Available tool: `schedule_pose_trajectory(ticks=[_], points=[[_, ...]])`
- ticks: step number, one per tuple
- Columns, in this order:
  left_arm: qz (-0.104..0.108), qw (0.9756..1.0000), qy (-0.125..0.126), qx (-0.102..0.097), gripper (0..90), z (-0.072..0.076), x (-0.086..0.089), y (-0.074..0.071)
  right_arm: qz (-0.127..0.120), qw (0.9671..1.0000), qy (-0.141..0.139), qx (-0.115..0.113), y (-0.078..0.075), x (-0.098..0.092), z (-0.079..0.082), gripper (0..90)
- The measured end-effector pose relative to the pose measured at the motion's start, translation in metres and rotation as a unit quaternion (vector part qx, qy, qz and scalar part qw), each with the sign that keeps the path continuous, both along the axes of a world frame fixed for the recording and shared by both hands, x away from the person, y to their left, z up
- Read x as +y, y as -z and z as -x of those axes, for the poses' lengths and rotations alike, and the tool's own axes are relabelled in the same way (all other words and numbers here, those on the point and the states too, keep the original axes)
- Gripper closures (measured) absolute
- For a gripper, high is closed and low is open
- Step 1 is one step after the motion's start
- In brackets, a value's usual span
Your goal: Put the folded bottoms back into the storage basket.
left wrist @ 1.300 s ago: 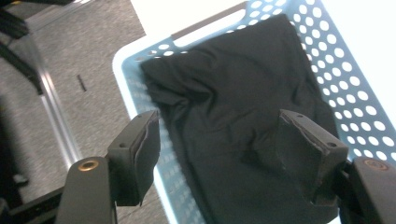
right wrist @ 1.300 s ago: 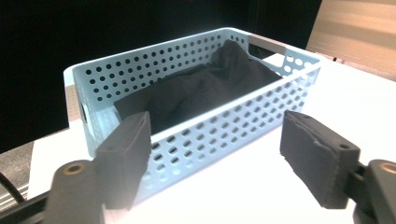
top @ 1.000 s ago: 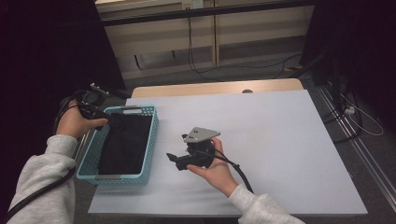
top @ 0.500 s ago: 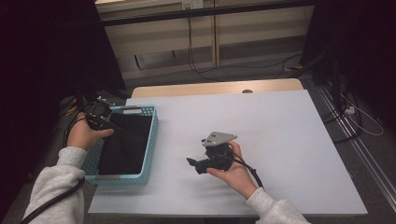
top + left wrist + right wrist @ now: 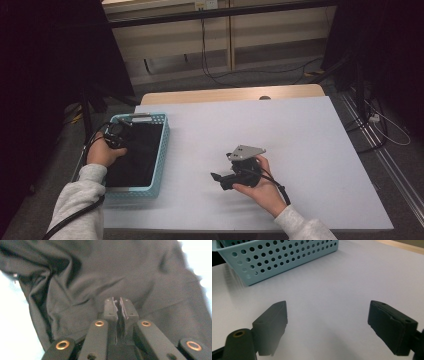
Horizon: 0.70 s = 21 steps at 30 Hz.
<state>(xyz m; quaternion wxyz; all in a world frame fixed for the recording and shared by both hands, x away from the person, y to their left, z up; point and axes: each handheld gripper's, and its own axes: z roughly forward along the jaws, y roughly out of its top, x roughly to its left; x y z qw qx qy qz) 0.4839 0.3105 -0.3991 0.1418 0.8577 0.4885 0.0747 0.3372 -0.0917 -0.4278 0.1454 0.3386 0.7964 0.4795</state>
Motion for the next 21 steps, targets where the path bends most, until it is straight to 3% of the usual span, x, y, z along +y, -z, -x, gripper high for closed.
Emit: schedule_pose_trajectory(ticks=[4, 6, 15, 21], points=[[-0.005, 0.9998, -0.017, 0.008, 88.8, 0.0, 0.01, 0.012, 0.0, 1.0, 0.007, -0.001, 0.0, -0.006, 0.002, 15.9], [0.005, 0.9996, -0.027, 0.008, 88.8, 0.0, 0.013, 0.012, 0.0, 1.0, 0.007, -0.001, 0.0, -0.008, 0.002, 15.9], [-0.014, 0.9994, -0.018, 0.025, 90.0, 0.006, 0.013, 0.014, 0.004, 1.0, 0.006, -0.002, 0.001, -0.008, 0.004, 15.9], [-0.013, 0.9982, -0.022, 0.054, 90.0, 0.012, 0.017, 0.013, 0.007, 0.9999, 0.007, -0.001, 0.003, -0.011, 0.004, 15.8]])
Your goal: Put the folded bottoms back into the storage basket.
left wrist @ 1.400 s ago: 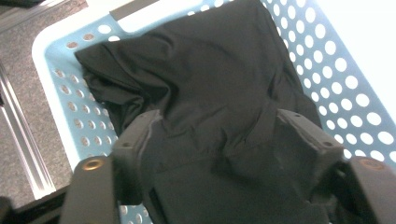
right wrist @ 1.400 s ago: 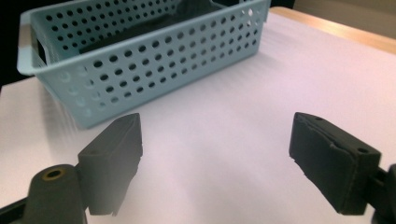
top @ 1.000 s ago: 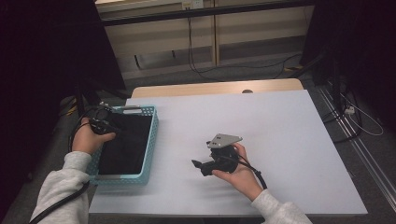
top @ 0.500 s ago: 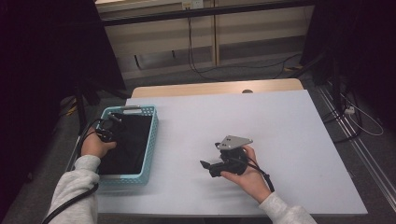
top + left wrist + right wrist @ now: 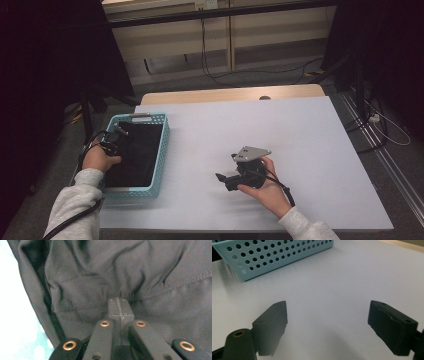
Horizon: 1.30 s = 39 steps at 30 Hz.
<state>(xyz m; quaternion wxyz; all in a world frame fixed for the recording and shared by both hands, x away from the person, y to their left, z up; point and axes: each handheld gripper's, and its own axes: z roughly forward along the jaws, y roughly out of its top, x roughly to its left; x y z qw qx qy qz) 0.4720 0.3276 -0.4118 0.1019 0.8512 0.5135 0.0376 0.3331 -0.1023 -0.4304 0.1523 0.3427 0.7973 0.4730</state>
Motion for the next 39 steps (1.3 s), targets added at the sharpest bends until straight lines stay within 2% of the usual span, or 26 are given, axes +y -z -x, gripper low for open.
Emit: schedule_pose_trajectory(ticks=[4, 7, 9, 10, 11, 12, 14, 16, 18, 19, 21, 24, 27, 30, 32, 35, 39], points=[[0.001, 1.0, -0.001, 0.001, 90.0, 0.004, 0.001, -0.001, -0.002, 1.0, 0.005, -0.003, -0.002, -0.004, 0.002, 15.8], [-0.002, 0.9996, -0.003, -0.029, 90.0, 0.004, 0.004, -0.003, -0.002, 1.0, 0.008, -0.004, -0.002, -0.006, 0.003, 15.8], [0.01, 0.9993, -0.017, -0.031, 89.7, 0.003, 0.008, -0.005, -0.004, 0.9999, 0.01, -0.003, -0.002, -0.007, 0.003, 15.8], [0.011, 0.9989, -0.023, -0.039, 88.6, 0.003, 0.009, -0.006, -0.002, 0.9999, 0.009, -0.004, -0.002, -0.008, 0.003, 15.8], [0.002, 0.9983, -0.024, -0.053, 85.7, 0.002, 0.011, -0.008, -0.002, 1.0, 0.008, -0.003, -0.002, -0.008, 0.003, 15.8], [0.001, 0.9974, -0.033, -0.064, 83.3, 0.002, 0.014, -0.01, -0.002, 1.0, 0.008, -0.005, -0.002, -0.008, 0.003, 15.8], [0.003, 0.9959, -0.041, -0.08, 84.4, 0.0, 0.017, -0.011, -0.003, 1.0, 0.008, -0.004, -0.003, -0.009, 0.003, 15.8], [-0.001, 0.9963, -0.049, -0.07, 87.3, -0.002, 0.019, -0.006, -0.005, 0.9999, 0.01, -0.004, -0.003, -0.008, 0.003, 15.8], [-0.002, 0.9974, -0.047, -0.054, 88.2, -0.003, 0.017, 0.002, -0.003, 1.0, 0.006, -0.005, -0.003, -0.006, 0.004, 15.8], [-0.002, 0.9974, -0.046, -0.055, 90.0, -0.002, 0.017, 0.003, -0.004, 1.0, 0.006, -0.005, -0.003, -0.006, 0.004, 15.8], [-0.007, 0.9978, -0.043, -0.05, 90.0, 0.0, 0.016, 0.003, -0.004, 1.0, 0.003, -0.005, -0.003, -0.005, 0.004, 15.8], [-0.011, 0.9988, -0.041, -0.025, 90.0, 0.003, 0.018, 0.001, -0.002, 1.0, 0.002, -0.003, -0.002, -0.004, 0.004, 15.8], [-0.017, 0.9991, -0.037, -0.009, 90.0, 0.006, 0.018, 0.0, 0.0, 1.0, 0.001, -0.002, -0.001, -0.004, 0.004, 15.8], [-0.02, 0.999, -0.04, 0.002, 90.0, 0.009, 0.016, -0.001, -0.001, 1.0, 0.001, -0.004, -0.001, -0.004, 0.004, 15.8], [-0.012, 0.9984, -0.053, 0.015, 90.0, 0.011, 0.017, -0.002, -0.001, 1.0, 0.002, -0.004, -0.002, -0.004, 0.005, 15.8], [-0.011, 0.9984, -0.052, 0.021, 90.0, 0.014, 0.019, -0.003, -0.001, 1.0, 0.001, -0.004, -0.001, -0.005, 0.005, 15.8], [0.001, 0.9987, -0.05, 0.009, 90.0, 0.016, 0.024, -0.003, 0.0, 1.0, 0.002, -0.006, -0.002, -0.006, 0.005, 15.8]])
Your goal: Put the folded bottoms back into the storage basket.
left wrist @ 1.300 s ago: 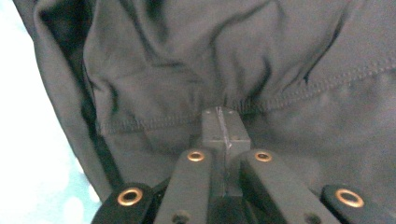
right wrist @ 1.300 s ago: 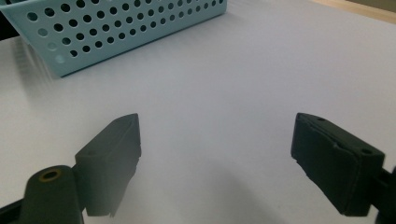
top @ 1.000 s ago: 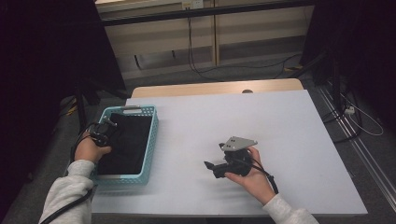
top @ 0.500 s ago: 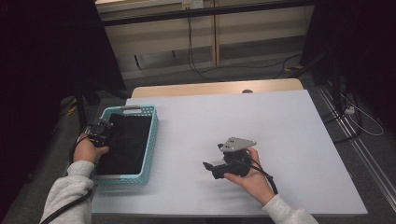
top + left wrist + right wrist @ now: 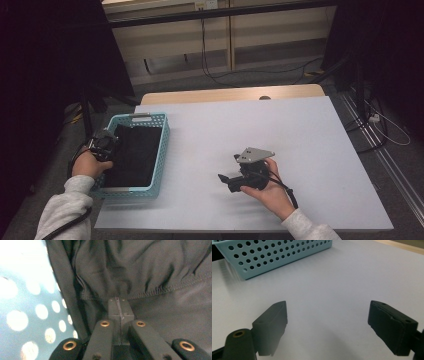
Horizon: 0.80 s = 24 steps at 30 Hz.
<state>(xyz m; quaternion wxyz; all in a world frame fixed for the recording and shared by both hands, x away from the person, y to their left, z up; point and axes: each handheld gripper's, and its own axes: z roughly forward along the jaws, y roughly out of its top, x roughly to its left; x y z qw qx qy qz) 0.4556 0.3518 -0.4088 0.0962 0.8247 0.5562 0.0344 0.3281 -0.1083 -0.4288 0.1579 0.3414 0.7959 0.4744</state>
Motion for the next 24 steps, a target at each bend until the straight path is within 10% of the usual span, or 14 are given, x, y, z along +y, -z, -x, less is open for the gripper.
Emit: schedule_pose_trajectory(ticks=[15, 24], points=[[0.031, 0.999, -0.001, -0.034, 85.7, -0.001, -0.005, -0.024, -0.002, 1.0, 0.009, -0.001, -0.003, -0.011, 0.0, 15.3], [0.047, 0.9975, 0.014, -0.05, 68.1, -0.003, -0.025, -0.042, -0.001, 0.9999, 0.017, 0.0, -0.003, -0.022, 0.004, 15.1]])
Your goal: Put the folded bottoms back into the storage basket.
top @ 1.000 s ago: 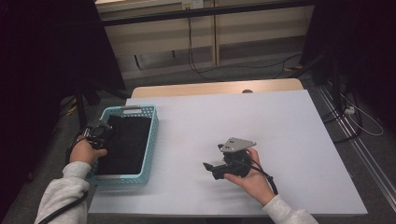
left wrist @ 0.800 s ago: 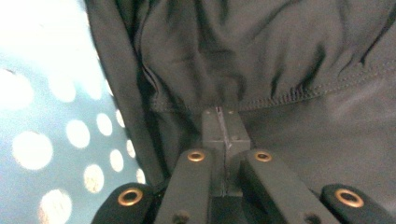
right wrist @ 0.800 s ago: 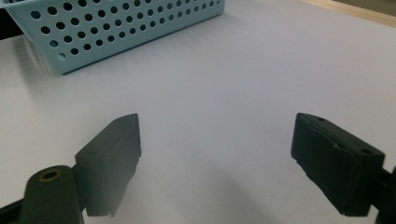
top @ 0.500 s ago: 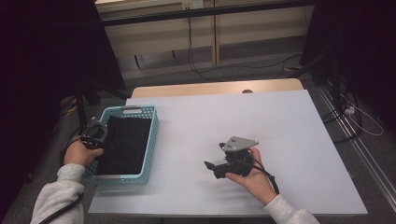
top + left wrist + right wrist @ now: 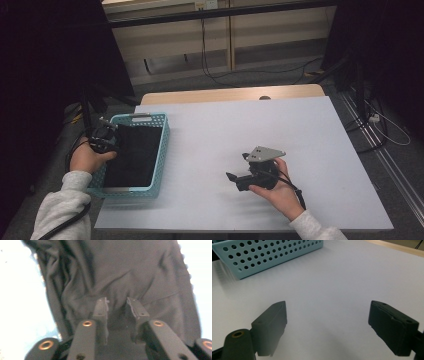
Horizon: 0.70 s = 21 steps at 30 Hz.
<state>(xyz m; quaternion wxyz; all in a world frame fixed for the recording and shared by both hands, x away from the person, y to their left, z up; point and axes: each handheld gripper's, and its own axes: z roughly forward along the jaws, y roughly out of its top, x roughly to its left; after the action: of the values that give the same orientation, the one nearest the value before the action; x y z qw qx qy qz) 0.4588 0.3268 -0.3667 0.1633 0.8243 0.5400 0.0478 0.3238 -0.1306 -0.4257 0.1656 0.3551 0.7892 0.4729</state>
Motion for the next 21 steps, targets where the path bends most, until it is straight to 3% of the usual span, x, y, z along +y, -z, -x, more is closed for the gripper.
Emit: schedule_pose_trajectory(ticks=[5, 10, 21], points=[[0.01, 0.9999, 0.007, -0.007, 58.9, -0.003, -0.012, -0.005, -0.001, 1.0, 0.005, -0.003, -0.002, -0.004, 0.002, 15.0], [0.017, 0.9993, 0.017, -0.028, 42.9, -0.003, -0.023, -0.011, -0.003, 1.0, 0.008, 0.001, -0.001, -0.009, 0.003, 15.0], [0.038, 0.9968, 0.051, -0.047, 33.7, 0.0, -0.049, -0.023, -0.001, 0.9999, 0.012, 0.003, -0.001, -0.021, 0.004, 14.9]])
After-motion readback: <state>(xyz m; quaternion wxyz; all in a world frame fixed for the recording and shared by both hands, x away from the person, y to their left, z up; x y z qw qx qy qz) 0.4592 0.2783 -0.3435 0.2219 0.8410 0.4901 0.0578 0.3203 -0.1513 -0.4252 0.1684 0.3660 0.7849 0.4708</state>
